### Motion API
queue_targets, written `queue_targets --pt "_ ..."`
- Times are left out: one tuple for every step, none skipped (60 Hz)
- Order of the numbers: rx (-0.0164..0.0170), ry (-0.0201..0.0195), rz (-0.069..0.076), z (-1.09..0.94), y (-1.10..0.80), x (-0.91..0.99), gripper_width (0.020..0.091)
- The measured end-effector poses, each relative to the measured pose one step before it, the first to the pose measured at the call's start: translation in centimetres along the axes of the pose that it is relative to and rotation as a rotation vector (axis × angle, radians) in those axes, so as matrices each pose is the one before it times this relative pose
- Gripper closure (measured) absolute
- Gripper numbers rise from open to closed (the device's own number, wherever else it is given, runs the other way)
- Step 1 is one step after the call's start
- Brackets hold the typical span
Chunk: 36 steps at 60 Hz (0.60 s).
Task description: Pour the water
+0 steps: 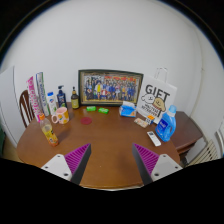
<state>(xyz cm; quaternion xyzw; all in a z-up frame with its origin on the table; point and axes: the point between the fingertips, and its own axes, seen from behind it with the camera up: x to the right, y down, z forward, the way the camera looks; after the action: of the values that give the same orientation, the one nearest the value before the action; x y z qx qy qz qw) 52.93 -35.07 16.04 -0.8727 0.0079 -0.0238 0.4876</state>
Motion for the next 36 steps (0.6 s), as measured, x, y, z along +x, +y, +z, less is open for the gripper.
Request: queue_targets --pt "-0.00221 -0.00325 -0.0015 0.019 0.087 -0.154 0.0252" --pt "-0.00273 -0.00310 -0.0018 0.047 0.119 -0.203 0.0250" --pt "-0.00345 -0.00371 -0.0022 0.090 0.159 -0.270 0.0254" --pt "-0.00364 -0.00458 -0.0027 0.090 0.173 -0.348 0.0255" --pt "-0.00357 -0.00511 -0.0032 0.114 0.199 -0.412 0.0252" --pt "-0.00336 -0.00530 -0.0033 0.080 0.164 -0.477 0.0253" --pt "-0.00293 -0.00441 -0.0039 0.142 0.189 -0.526 0.0251" --pt "-0.00322 -0.00442 -0.0033 0.001 0.094 -0.481 0.0251" --pt "-0.00284 -0.00281 -0.0044 0.205 0.097 -0.724 0.0250" --pt "-0.00210 -0.00586 -0.0050 0.184 0.179 -0.664 0.0251" --pt "-0.00289 -0.00777 -0.0058 0.158 0.201 -0.685 0.0251" --pt "-0.00304 -0.00873 -0.0061 0.191 0.212 -0.748 0.0251" --pt "-0.00311 -0.00989 -0.0054 0.159 0.219 -0.825 0.0253" --pt "-0.00305 -0.01001 -0.0051 0.166 0.209 -0.806 0.0251" --pt "-0.00308 -0.00992 -0.0046 0.160 0.205 -0.863 0.0249" --pt "-0.00258 -0.01013 -0.0042 0.198 0.208 -0.914 0.0251" --pt "-0.00255 -0.01177 -0.0044 0.210 0.198 -0.946 0.0251" --pt "-0.00204 -0.01273 -0.0040 0.262 0.191 -1.020 0.0251" --pt "-0.00159 -0.01326 -0.0040 0.253 0.172 -1.047 0.0250" --pt "-0.00194 -0.01297 -0.0036 0.297 0.172 -1.056 0.0250" --pt "-0.00331 -0.01268 -0.0035 0.294 0.192 -1.078 0.0248" --pt "-0.00358 -0.01277 -0.0039 0.325 0.193 -1.091 0.0250" --pt "-0.00256 -0.01365 -0.0045 0.383 0.172 -1.139 0.0248" --pt "-0.00080 -0.01385 -0.0044 0.411 0.147 -1.151 0.0249" --pt "0.00087 -0.01288 -0.0040 0.439 0.088 -1.150 0.0247" --pt "0.00093 -0.01055 -0.0027 0.477 0.027 -1.030 0.0250" --pt "0.00216 -0.00786 -0.0023 0.514 0.024 -0.994 0.0249" --pt "0.00358 -0.00928 -0.0025 0.564 -0.027 -1.049 0.0253" --pt "0.00539 -0.00967 -0.0031 0.593 -0.086 -1.051 0.0250" --pt "0.00711 -0.00879 -0.0032 0.602 -0.125 -1.003 0.0248" --pt "0.00897 -0.00652 -0.0030 0.623 -0.183 -0.923 0.0249" --pt "0.00986 -0.00357 -0.0022 0.671 -0.243 -0.835 0.0249" --pt "0.00933 -0.00141 -0.0018 0.695 -0.236 -0.755 0.0248" --pt "0.00948 0.00002 -0.0005 0.715 -0.288 -0.673 0.0249" --pt "0.01048 0.00030 0.0015 0.725 -0.283 -0.643 0.0249" --pt "0.01130 0.00028 0.0039 0.734 -0.302 -0.568 0.0251"
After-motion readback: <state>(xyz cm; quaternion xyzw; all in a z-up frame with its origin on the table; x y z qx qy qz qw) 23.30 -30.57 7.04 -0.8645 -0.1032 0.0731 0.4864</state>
